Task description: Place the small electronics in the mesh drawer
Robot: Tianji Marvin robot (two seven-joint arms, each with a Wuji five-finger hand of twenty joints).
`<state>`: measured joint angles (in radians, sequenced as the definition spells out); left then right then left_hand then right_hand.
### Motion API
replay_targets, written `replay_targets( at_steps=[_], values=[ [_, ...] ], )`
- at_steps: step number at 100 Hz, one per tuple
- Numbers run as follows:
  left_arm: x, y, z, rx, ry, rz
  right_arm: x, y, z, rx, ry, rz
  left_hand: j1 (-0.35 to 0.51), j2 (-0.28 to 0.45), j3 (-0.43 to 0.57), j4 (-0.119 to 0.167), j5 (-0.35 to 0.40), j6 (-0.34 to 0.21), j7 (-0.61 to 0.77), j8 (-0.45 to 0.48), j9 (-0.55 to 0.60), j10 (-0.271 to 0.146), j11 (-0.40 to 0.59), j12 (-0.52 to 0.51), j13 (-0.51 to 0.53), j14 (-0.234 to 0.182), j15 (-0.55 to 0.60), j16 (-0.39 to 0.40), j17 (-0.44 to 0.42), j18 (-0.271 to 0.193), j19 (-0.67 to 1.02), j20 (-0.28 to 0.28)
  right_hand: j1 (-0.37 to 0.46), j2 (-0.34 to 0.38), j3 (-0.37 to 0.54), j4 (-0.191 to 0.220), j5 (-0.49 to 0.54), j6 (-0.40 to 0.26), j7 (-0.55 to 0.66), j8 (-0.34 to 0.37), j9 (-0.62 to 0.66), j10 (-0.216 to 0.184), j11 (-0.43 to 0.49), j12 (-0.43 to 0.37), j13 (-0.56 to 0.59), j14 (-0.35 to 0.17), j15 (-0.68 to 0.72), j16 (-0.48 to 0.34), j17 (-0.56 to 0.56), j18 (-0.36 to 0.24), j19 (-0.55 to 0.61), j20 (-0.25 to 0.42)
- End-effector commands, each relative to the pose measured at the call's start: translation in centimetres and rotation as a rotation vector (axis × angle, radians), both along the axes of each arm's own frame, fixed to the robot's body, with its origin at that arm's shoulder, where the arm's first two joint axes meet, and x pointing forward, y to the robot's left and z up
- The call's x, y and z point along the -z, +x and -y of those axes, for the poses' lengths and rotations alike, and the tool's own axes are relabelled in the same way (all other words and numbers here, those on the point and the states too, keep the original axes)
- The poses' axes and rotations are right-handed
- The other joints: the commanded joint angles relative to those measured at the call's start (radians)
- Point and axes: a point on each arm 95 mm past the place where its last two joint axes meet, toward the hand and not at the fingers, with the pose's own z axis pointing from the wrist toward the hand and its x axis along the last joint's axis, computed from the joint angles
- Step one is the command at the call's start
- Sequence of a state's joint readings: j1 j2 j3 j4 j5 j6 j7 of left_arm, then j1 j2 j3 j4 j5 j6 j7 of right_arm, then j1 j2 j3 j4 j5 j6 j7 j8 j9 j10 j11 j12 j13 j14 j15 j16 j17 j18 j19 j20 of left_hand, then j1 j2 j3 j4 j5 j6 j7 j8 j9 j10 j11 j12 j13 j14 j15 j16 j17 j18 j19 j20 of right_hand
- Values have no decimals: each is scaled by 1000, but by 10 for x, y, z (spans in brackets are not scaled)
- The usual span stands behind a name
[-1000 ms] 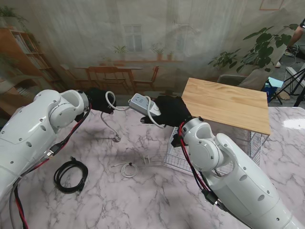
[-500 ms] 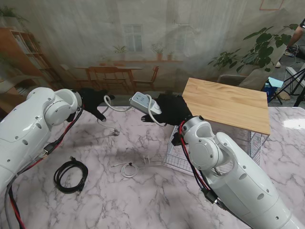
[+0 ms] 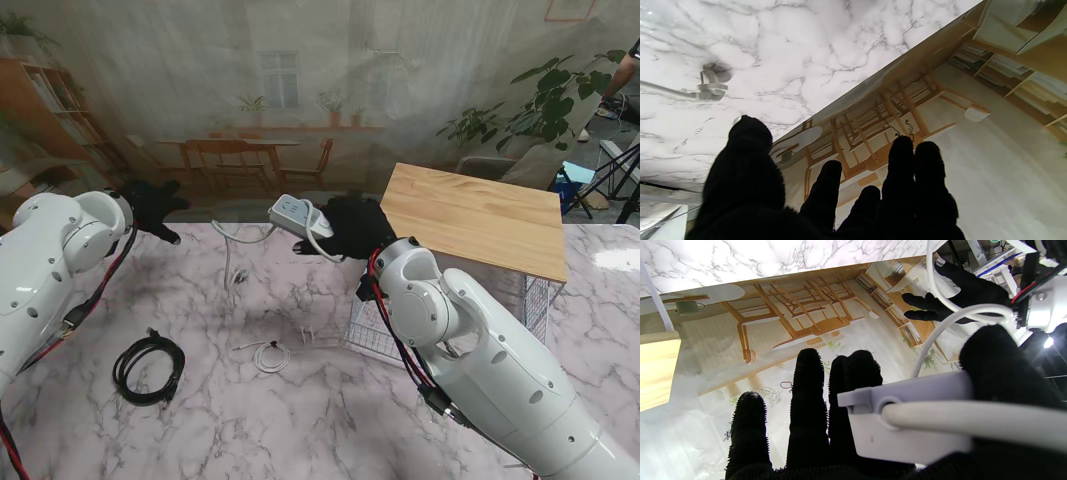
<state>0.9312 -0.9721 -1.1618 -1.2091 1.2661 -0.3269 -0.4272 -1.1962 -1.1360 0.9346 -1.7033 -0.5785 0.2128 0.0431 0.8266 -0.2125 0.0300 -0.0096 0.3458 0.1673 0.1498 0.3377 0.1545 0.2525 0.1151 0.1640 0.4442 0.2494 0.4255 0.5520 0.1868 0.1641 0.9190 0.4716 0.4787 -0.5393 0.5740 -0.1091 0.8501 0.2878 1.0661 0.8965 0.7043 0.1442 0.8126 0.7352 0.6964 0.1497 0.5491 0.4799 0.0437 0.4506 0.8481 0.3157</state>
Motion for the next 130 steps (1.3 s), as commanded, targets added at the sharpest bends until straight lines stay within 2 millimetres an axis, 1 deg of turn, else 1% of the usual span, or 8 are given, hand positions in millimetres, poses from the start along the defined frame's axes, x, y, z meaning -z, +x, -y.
replay_targets(
  at_steps=[1,23,41,52,68,94,114,130],
  values=[
    [3,-3,-13,-18,12,-8,-1,3,-1,7,5,-3,39,29,27,11,12,13,13,15,20,-6,28,13,22,16,4,-12,3,9,15,-1,180,202,341,0,72,-153,60,19,13,-52,46,3,-22,-5,51,5,-13,-5,-10,8],
    [-2,-12,-17,27,-10,5,-2,7,-4,2,-4,-7,251,75,163,94,-125,-54,-95,-53,9,-61,17,-10,-4,5,-38,-47,-16,8,-23,-20,181,203,337,0,70,-155,60,18,13,-54,47,3,-21,-5,51,5,-12,-4,-9,8],
    [0,-25,-11,101,-127,-17,-2,8,-3,7,-9,-7,73,-40,294,149,-212,-49,-198,-309,-72,-44,-138,-106,-75,18,-99,-143,-40,1,-102,-58,182,203,336,-1,69,-154,61,16,12,-53,47,2,-22,-5,50,5,-12,-4,-9,8],
    [-3,-34,-11,173,-136,-8,-2,8,-1,13,-16,-7,-14,-141,229,117,-213,-47,-206,-356,-82,-32,-159,-139,-101,30,-111,-160,-45,1,-118,-65,183,203,336,0,69,-154,62,15,12,-51,47,2,-22,-5,50,5,-13,-4,-10,8],
    [-3,-40,-4,253,-213,9,-2,10,1,22,-17,-5,-73,-215,157,3,-213,-113,-205,-357,-81,-45,-154,-152,-95,47,-88,-179,-14,5,-116,-66,183,203,335,0,68,-154,62,15,12,-53,47,2,-22,-5,50,5,-13,-5,-10,8],
    [3,-43,34,350,-341,-26,0,13,0,30,-23,-14,-62,-180,165,-17,-206,-250,-177,-324,-77,-95,-154,-152,-65,44,-73,-185,14,18,-101,-60,184,202,335,0,68,-153,63,13,12,-52,48,3,-23,-5,50,5,-13,-4,-10,8],
    [12,-42,66,380,-409,-56,0,12,1,38,-23,-17,-27,-79,140,-31,-171,-291,-125,-105,-68,-124,-143,-124,-46,26,-63,-188,26,6,-93,-58,184,202,335,0,68,-150,63,13,12,-52,48,3,-24,-4,50,5,-14,-4,-10,8],
    [19,-39,83,365,-472,-84,0,12,3,42,-25,-15,86,24,97,-24,-28,-302,59,-12,17,-253,1,-26,10,-41,-55,-188,54,-28,-54,-44,184,202,335,0,68,-150,63,12,12,-51,48,3,-23,-4,50,5,-14,-4,-10,7]
  ],
)
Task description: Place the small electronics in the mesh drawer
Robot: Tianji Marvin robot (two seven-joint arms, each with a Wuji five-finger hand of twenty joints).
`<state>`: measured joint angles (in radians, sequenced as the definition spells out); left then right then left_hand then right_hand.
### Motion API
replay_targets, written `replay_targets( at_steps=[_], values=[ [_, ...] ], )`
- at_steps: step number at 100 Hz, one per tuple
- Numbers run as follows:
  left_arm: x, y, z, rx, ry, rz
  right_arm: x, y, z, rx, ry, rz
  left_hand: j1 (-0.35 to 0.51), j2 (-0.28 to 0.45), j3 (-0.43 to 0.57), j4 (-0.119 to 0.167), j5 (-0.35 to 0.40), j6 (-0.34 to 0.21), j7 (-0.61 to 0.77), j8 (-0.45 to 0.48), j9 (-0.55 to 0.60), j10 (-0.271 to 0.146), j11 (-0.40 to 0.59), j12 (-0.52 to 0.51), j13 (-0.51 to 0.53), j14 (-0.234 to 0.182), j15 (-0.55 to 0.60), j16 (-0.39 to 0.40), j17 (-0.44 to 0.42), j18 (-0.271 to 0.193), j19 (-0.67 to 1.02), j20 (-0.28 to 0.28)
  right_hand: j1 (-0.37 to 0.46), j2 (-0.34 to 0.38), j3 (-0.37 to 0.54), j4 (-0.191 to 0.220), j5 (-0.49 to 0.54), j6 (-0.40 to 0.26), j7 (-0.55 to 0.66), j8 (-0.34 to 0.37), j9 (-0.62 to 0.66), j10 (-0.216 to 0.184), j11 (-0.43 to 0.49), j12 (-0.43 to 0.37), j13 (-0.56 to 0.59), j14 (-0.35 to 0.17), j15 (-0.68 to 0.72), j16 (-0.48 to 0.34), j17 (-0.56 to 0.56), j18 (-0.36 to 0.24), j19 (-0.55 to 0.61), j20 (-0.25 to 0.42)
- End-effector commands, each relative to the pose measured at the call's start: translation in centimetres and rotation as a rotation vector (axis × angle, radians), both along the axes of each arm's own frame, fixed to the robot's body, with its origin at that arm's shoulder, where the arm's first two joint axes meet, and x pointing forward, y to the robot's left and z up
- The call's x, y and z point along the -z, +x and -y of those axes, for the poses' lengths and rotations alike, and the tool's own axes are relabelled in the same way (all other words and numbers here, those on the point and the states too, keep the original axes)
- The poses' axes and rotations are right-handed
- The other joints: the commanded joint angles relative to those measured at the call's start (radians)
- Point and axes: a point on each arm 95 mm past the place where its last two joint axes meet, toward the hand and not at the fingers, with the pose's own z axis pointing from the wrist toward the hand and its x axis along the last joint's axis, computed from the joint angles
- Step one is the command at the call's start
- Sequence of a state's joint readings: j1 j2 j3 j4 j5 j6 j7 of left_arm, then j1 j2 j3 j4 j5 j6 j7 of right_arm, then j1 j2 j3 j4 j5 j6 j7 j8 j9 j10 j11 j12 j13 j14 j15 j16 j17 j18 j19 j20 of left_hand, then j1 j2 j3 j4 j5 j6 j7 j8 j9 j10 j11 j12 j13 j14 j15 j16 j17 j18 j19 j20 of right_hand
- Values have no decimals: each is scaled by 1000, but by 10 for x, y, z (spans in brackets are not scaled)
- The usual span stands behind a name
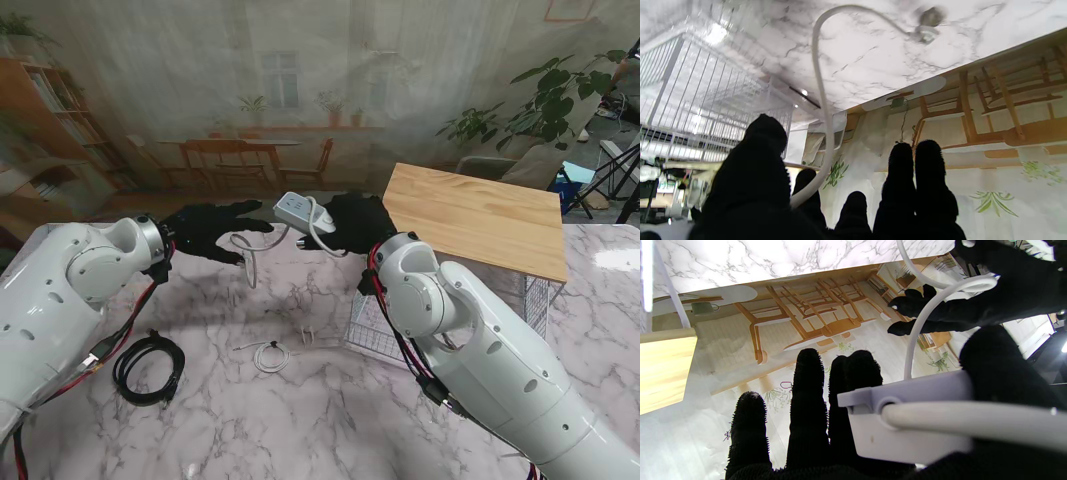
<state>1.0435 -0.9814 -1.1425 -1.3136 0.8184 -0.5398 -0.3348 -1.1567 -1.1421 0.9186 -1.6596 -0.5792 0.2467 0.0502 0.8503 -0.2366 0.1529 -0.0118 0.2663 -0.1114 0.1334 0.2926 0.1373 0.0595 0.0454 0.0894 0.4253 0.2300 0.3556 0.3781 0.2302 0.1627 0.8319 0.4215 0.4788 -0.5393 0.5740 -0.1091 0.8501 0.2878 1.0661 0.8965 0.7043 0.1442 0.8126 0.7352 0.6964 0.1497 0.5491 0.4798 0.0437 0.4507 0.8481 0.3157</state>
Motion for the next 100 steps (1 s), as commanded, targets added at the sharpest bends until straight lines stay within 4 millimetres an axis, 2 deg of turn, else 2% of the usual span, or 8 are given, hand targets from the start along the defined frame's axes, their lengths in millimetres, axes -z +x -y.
replay_targets(
  at_steps=[1,12,30,34,37,43,71,100],
  values=[
    [2,1,12,15,-2,-13,-1,0,1,6,1,3,69,54,-27,-21,63,-22,88,37,42,-71,84,57,34,-24,17,-13,14,-28,36,7,184,203,335,0,68,-150,63,12,12,-51,48,3,-23,-5,50,5,-14,-4,-10,7],
    [5,4,22,22,-26,-1,-2,0,2,10,4,5,201,131,-130,-16,180,25,288,84,193,-134,217,142,116,-54,36,-16,64,-38,78,17,185,202,335,0,68,-150,63,12,12,-50,49,3,-24,-4,50,6,-14,-4,-10,7],
    [4,4,29,17,-67,10,-2,0,4,13,3,8,331,152,-166,-17,387,81,507,118,513,-52,256,164,263,-94,75,-15,139,-53,141,32,184,202,335,0,68,-150,63,12,12,-51,49,3,-23,-4,51,6,-13,-4,-10,7],
    [4,4,28,16,-69,10,-2,-1,4,15,3,8,339,155,-164,-16,387,95,511,110,536,-27,253,163,282,-94,79,-15,152,-54,150,34,184,202,335,0,68,-150,63,12,12,-51,48,3,-23,-3,51,6,-14,-4,-10,7],
    [3,3,28,17,-71,12,-2,-1,5,16,3,9,346,157,-162,-15,392,111,513,108,562,26,259,165,305,-94,87,-12,169,-54,160,36,184,203,335,0,68,-150,63,12,12,-51,49,3,-24,-4,51,6,-14,-4,-10,7],
    [2,1,27,15,-80,9,-2,-1,5,18,3,10,364,162,-165,-15,385,134,503,89,627,59,261,165,339,-82,94,-11,189,-45,181,39,185,203,335,0,68,-150,63,12,12,-51,49,3,-23,-4,51,6,-14,-3,-11,7],
    [0,-12,30,47,-45,-36,-7,2,5,26,9,14,441,178,-105,-11,378,186,528,111,753,113,305,186,447,-41,155,11,261,-20,253,47,186,205,334,0,68,-150,63,12,11,-51,49,4,-24,-4,51,6,-15,-3,-11,7],
    [10,-21,78,162,41,-119,-17,7,-4,32,16,12,441,166,-56,-15,410,136,641,232,853,170,475,297,554,47,330,147,333,41,397,74,188,208,332,0,64,-148,65,14,9,-48,51,4,-27,-2,53,7,-19,-1,-14,6]
  ],
)
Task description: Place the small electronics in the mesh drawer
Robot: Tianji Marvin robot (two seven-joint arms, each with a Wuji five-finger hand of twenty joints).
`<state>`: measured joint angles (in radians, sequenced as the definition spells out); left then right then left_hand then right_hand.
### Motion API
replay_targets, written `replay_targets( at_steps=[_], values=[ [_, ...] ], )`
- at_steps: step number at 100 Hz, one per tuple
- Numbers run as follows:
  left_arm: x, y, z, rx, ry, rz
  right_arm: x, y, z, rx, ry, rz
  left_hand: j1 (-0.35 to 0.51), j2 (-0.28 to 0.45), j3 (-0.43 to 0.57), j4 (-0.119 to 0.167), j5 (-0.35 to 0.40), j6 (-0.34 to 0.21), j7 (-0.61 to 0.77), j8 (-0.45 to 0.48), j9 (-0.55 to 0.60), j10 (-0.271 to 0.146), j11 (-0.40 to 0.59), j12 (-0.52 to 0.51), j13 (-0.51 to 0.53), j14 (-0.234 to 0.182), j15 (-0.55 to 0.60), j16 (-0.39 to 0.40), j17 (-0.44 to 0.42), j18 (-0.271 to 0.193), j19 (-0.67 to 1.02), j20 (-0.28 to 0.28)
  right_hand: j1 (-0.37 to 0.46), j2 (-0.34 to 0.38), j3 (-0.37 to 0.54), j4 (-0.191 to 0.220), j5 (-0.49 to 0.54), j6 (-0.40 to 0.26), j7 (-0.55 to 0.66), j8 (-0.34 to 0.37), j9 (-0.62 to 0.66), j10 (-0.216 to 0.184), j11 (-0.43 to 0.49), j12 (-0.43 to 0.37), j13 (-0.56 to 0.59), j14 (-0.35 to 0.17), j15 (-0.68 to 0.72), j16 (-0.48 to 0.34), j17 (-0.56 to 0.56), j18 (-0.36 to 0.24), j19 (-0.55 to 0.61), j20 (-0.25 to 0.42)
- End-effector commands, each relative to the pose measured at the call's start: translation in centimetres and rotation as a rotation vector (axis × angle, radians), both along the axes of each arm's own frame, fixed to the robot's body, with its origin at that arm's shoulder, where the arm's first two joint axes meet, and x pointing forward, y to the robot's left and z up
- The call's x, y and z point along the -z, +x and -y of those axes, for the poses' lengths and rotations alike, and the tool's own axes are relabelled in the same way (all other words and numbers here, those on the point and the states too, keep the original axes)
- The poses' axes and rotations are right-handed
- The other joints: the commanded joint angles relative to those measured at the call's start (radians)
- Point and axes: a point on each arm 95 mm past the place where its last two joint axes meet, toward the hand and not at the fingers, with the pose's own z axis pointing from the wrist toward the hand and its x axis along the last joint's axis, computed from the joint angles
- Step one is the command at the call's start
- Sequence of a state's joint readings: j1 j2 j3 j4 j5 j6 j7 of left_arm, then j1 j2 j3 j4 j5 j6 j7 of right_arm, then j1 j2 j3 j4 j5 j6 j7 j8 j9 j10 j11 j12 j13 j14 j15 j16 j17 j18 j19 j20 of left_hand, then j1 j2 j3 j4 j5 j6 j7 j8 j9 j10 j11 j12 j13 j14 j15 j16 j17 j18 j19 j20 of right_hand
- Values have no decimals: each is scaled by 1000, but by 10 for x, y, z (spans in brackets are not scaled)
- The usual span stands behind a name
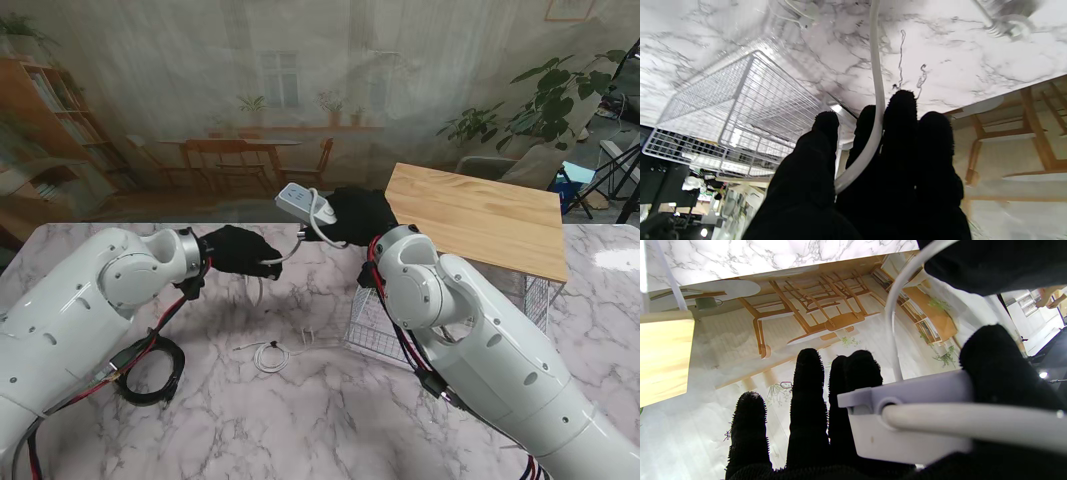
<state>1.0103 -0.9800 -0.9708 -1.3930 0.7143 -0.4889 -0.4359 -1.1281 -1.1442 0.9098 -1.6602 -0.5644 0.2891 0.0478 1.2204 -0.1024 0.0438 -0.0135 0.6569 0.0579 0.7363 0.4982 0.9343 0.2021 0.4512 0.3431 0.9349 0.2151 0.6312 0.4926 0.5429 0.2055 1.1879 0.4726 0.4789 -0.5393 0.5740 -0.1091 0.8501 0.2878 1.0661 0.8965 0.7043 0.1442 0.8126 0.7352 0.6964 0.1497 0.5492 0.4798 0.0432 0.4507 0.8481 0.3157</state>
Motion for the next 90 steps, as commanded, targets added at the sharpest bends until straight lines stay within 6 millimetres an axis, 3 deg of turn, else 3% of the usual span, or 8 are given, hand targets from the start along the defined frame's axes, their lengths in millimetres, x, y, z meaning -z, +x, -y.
replay_targets(
  at_steps=[1,31,32,51,90],
  values=[
    [-2,-2,17,34,10,-12,-8,2,-4,4,9,10,71,32,54,-14,19,-35,39,28,61,26,74,47,51,63,60,36,24,-1,45,24,188,208,332,0,64,-148,65,14,9,-47,51,4,-27,0,53,7,-18,0,-14,6],
    [-12,-27,53,160,-32,-28,-6,12,-1,34,-12,1,71,15,65,-13,42,-38,49,40,110,29,158,142,130,59,141,101,97,19,136,33,200,206,333,-2,62,-124,67,10,2,-32,61,2,-31,8,60,7,-8,-5,-12,-3],
    [-13,-28,54,166,-35,-24,-5,13,-1,35,-14,0,71,15,64,-13,43,-38,51,42,112,27,161,145,131,72,143,104,101,19,140,33,201,207,333,-2,62,-124,67,10,2,-32,61,2,-31,9,60,7,-8,-5,-11,-4],
    [-33,-43,57,235,-72,43,-1,20,-2,55,-44,3,71,18,61,-13,40,-51,86,92,127,7,246,235,166,51,230,164,137,20,213,40,205,207,334,-3,61,-117,70,8,0,-27,67,-2,-32,12,66,6,-12,-5,-7,-13],
    [-72,-58,60,291,-98,143,4,27,-7,82,-65,-8,71,21,58,-12,41,-55,112,137,146,-12,336,323,212,17,332,225,190,21,286,60,209,207,334,-3,60,-109,72,5,-3,-19,76,-8,-36,18,74,5,-20,0,-1,-31]
  ],
)
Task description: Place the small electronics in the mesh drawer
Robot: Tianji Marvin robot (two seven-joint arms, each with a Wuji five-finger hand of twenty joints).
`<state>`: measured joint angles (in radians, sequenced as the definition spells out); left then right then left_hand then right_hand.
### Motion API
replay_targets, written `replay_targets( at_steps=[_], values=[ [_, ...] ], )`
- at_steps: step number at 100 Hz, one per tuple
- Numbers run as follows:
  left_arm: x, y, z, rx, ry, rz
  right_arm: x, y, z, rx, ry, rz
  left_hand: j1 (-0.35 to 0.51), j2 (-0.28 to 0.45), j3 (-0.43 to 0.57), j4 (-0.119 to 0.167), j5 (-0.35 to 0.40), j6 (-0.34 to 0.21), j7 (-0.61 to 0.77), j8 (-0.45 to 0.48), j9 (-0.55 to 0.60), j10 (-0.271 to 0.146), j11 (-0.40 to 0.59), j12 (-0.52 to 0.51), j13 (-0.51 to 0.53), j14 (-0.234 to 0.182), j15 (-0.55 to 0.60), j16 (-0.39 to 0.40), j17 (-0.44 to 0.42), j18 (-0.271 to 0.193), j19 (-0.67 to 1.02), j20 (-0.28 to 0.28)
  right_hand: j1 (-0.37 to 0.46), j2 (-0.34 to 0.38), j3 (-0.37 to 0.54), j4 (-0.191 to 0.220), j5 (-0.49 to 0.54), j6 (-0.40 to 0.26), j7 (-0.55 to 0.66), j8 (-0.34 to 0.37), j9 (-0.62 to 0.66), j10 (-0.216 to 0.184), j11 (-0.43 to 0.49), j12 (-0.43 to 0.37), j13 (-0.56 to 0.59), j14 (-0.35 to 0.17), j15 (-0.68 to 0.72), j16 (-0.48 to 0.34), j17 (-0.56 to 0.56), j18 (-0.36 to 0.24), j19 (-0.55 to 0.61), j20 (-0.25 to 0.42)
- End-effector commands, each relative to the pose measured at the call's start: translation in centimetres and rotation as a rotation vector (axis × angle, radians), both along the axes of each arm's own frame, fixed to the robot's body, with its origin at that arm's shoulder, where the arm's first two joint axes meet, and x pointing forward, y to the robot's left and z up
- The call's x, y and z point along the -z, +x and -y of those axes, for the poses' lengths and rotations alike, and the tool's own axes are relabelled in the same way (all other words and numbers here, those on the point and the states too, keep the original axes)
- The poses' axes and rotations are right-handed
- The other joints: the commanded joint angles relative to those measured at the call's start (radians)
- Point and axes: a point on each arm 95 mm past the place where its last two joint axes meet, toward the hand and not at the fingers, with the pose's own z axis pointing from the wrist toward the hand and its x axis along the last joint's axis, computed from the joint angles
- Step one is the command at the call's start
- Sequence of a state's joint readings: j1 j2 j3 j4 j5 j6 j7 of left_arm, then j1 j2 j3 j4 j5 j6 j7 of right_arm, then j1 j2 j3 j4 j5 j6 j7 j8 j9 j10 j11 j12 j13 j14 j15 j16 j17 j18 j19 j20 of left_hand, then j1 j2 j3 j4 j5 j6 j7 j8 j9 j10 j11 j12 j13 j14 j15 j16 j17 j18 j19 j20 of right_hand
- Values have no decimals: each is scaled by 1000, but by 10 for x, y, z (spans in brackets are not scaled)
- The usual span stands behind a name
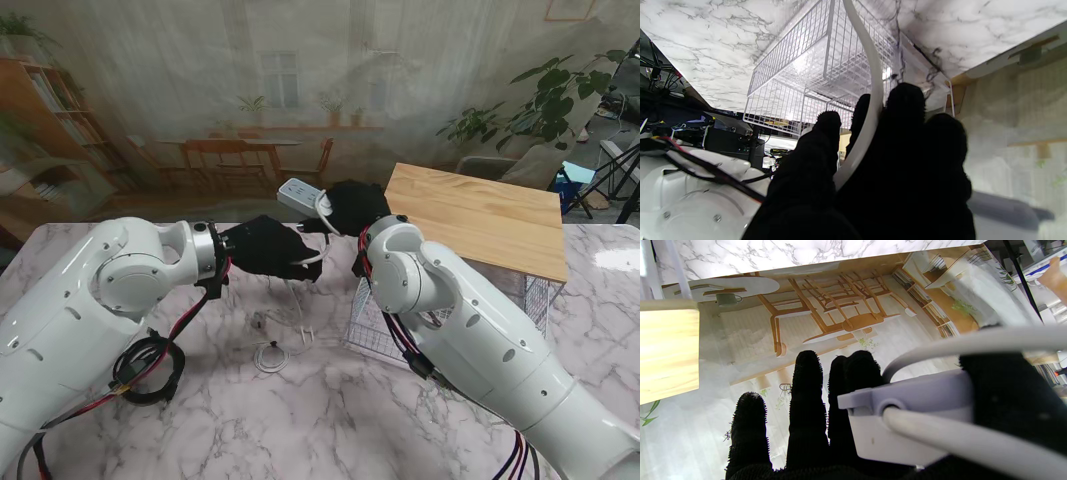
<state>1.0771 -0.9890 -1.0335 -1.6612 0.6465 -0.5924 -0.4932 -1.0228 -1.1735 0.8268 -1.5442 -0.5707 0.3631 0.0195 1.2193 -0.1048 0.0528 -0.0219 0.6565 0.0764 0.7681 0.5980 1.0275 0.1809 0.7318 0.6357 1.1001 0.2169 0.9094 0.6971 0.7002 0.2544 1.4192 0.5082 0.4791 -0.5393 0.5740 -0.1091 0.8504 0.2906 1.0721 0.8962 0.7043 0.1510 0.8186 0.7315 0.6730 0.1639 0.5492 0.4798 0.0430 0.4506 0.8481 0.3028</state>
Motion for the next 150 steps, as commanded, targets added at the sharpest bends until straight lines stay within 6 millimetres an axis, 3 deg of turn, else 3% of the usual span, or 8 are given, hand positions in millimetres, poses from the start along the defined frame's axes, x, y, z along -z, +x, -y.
replay_targets(
  at_steps=[1,33,68,96,123,150],
  values=[
    [-13,-8,6,36,1,32,-1,2,1,16,-2,2,72,23,49,-4,41,-73,80,38,53,8,60,33,48,14,58,22,34,-27,58,25,209,207,334,-3,60,-111,66,5,-3,-26,70,-4,-13,4,74,5,-20,0,-1,-18],
    [-51,-12,0,11,-30,114,4,2,-4,1,-10,-6,72,23,46,1,44,-77,82,49,63,-7,101,75,71,-11,120,56,63,-31,99,39,209,206,333,-3,61,-108,66,4,-3,-27,72,-7,-13,3,76,3,-21,1,3,-27],
    [-77,-8,-6,-38,-83,139,13,0,-13,-45,-43,-11,72,22,32,4,45,-85,79,57,69,-18,121,105,85,-35,169,86,84,-35,127,52,209,206,334,-2,63,-110,66,5,-1,-28,71,-8,-11,3,76,2,-22,0,5,-35],
    [-89,4,-13,-105,-93,167,21,-8,-17,-97,-63,-18,71,21,29,6,44,-87,76,62,73,-22,136,124,95,-49,201,107,96,-38,146,63,205,204,336,-3,64,-111,65,6,0,-30,69,-8,-10,1,74,0,-23,-2,7,-40],
    [-88,19,-32,-186,-87,143,31,-36,-15,-171,-43,-17,72,13,33,10,49,-75,75,67,86,-14,180,156,116,-74,256,135,122,-32,173,84,207,200,340,-3,70,-110,61,4,5,-28,66,-9,-6,4,72,0,-23,1,5,-46],
    [-93,21,-29,-196,-101,134,31,-47,-27,-252,-36,-26,72,4,37,14,52,-71,87,78,97,-20,200,167,136,-90,284,137,149,-36,189,87,203,200,340,-4,72,-116,58,6,11,-31,61,-9,-1,2,65,-3,-23,2,2,-54]
  ],
)
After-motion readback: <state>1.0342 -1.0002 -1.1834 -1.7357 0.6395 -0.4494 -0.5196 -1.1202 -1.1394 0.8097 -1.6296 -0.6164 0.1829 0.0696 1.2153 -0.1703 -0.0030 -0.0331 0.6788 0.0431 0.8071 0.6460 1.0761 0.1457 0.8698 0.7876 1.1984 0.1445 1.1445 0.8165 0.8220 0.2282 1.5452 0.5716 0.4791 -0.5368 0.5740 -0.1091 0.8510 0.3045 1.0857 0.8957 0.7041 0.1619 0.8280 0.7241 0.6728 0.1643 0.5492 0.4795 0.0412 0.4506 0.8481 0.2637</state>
